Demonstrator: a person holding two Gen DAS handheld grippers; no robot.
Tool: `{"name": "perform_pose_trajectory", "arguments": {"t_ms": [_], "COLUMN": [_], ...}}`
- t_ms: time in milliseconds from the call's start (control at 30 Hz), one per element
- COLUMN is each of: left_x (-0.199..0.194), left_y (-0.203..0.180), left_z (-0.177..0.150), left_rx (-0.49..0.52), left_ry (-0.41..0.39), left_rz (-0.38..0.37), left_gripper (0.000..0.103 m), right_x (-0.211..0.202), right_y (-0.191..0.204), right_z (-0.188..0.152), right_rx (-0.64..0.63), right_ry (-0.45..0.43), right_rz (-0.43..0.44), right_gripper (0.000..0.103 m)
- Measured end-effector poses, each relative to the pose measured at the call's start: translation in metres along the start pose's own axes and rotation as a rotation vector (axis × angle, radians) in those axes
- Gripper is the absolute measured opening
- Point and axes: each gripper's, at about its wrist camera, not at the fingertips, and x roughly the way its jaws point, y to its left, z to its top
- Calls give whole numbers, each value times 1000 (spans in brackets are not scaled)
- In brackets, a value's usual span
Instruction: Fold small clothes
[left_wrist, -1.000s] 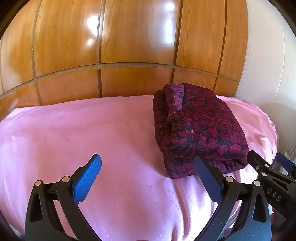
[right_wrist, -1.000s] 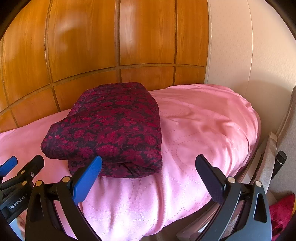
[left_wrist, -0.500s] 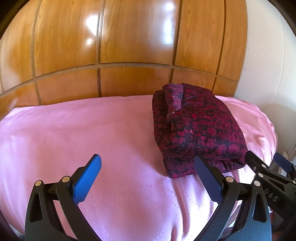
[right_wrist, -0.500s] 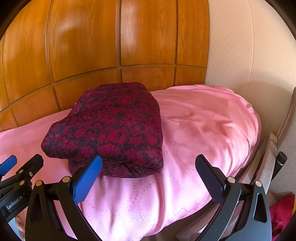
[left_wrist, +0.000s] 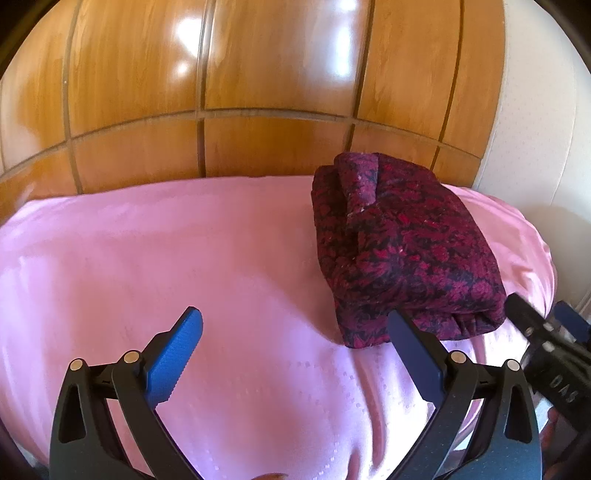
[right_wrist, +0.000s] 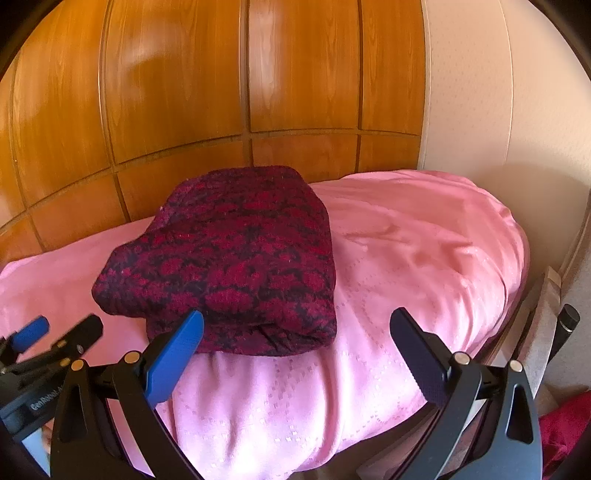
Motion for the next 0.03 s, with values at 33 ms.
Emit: {"name": "perform_pose_trajectory", "arguments": {"t_ms": [33], "left_x": [1], "left_y": [1], "left_z": [0], "left_rx": [-3], "left_ry": [2], "left_rz": [0], "left_gripper": [99], "right_x": [-1], "right_y": [-2], "right_z": [2], "right_rx": [6], "right_ry": [-6], "right_rz": [2], "right_gripper": [101]}}
